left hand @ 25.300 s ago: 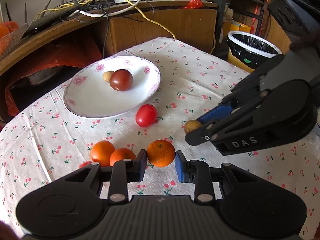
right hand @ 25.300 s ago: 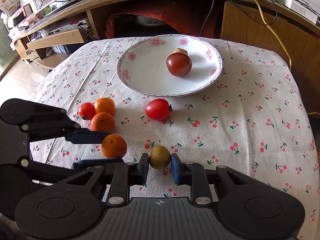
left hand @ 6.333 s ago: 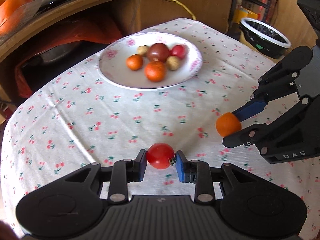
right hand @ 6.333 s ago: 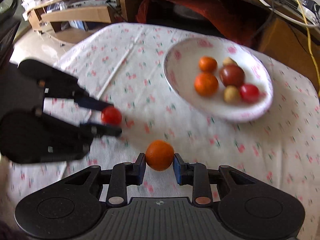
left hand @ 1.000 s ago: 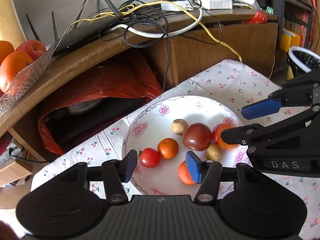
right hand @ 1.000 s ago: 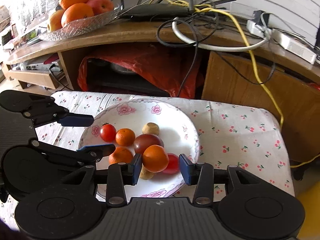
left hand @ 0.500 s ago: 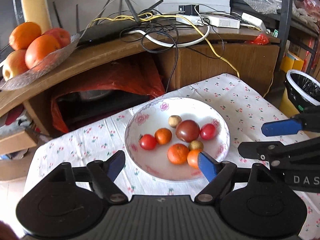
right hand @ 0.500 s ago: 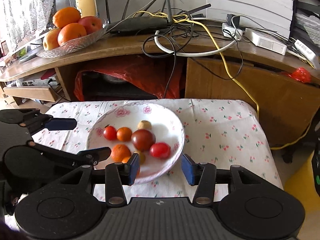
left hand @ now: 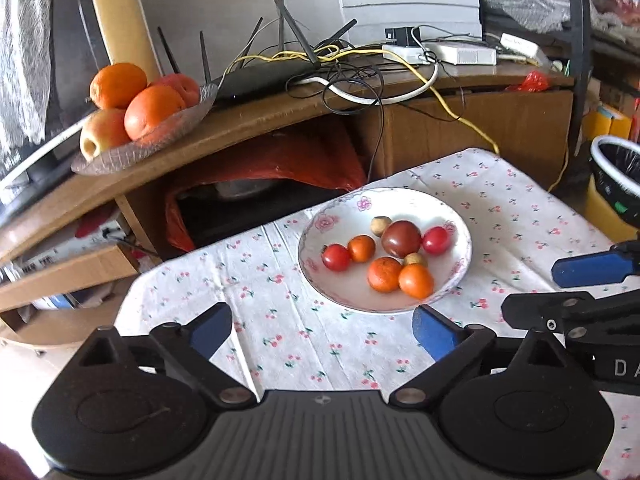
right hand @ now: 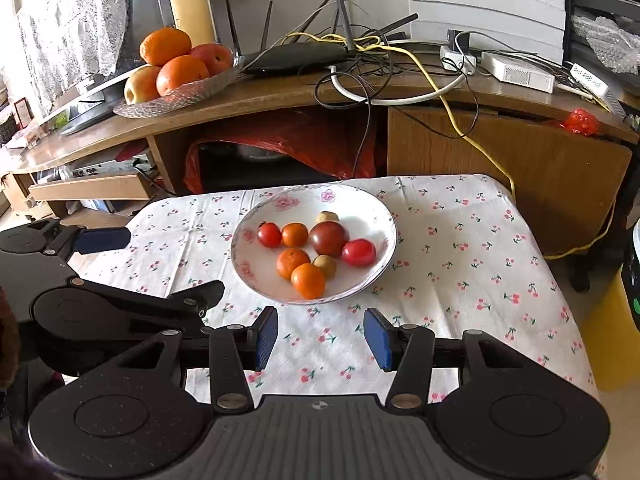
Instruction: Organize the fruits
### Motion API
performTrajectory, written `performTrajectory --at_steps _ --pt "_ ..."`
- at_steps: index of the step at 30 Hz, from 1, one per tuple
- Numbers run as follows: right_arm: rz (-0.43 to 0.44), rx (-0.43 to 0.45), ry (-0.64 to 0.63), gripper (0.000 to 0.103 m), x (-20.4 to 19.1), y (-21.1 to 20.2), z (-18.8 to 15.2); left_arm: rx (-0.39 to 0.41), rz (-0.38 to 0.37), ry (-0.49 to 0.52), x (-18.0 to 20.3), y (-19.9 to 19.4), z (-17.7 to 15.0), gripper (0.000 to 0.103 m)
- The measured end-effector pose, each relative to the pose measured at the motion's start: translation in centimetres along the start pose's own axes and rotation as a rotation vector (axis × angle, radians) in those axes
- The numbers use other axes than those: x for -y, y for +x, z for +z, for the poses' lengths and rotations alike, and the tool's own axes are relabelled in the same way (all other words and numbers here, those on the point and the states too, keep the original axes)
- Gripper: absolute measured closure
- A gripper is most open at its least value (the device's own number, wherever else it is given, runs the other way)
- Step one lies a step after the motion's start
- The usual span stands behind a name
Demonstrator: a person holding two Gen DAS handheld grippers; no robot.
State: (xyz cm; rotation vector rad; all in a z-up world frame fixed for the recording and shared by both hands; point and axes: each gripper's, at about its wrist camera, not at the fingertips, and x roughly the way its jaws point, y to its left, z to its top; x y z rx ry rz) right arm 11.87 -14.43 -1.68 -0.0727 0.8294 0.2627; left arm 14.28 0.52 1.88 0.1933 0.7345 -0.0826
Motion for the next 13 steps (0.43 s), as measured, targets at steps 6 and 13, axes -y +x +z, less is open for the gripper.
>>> performTrajectory --at_steps 6,13 --pt "0.021 0.01 0.015 0.058 -0.5 -1.1 -0.7 0.03 0.018 0.024 0.4 -1.0 -0.5 0.003" --pt "0.026 0.01 0.01 0.059 -0.7 -1.4 -1.1 0.05 0.038 0.036 0.6 -1.3 -0.6 0.002"
